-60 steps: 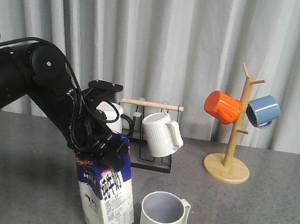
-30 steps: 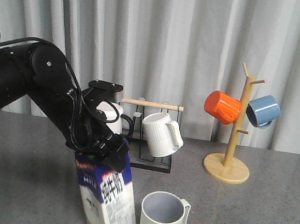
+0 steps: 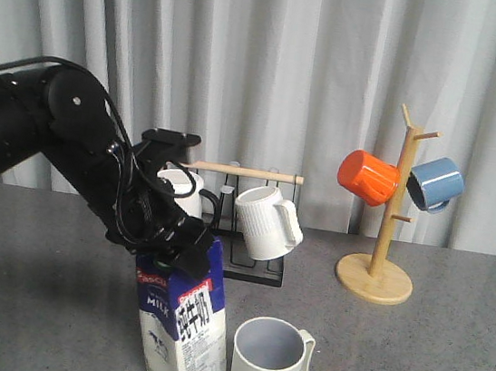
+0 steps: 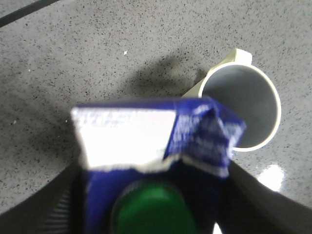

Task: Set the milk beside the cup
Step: 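Lower the carton upright onto the table beside the mug, then open the left gripper and raise it away from the carton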

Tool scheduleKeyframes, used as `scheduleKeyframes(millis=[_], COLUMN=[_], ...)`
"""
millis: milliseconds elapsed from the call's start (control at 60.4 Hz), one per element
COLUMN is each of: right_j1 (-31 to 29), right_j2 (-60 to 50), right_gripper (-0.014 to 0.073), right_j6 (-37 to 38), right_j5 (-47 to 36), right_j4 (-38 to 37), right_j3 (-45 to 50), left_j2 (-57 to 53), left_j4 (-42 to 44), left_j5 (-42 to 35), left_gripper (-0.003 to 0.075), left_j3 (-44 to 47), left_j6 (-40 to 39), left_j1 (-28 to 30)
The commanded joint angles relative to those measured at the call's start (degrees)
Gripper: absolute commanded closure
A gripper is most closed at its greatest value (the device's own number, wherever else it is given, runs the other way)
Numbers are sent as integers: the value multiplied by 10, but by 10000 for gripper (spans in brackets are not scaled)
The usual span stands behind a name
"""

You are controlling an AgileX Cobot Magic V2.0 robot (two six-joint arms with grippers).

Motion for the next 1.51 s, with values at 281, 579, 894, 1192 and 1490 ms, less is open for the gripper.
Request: scheduleKeyframes(millis=[281,579,894,1192,1490], right_j1=[0,0,0,0,0], right_j2=[2,2,2,2,2], right_gripper=[599,599,599,599,599], right_j6=[-7,-4,26,26,26], right_j5=[-34,-65,-149,-149,-149], right_j4=[6,6,6,6,6], right_j3=[-13,-13,-13,-13,-13], left_j2=[-106,-181,-311,-524,-736], left_j4=[-17,-16,20,30,28], left_j5=[-10,-10,-26,-243,-387], left_gripper=[239,415,729,728,728], left_j3=[-16,-16,100,400,632], left_j6=[-8,-8,14,23,-19], left_j1=[-2,-2,-2,-1,-1])
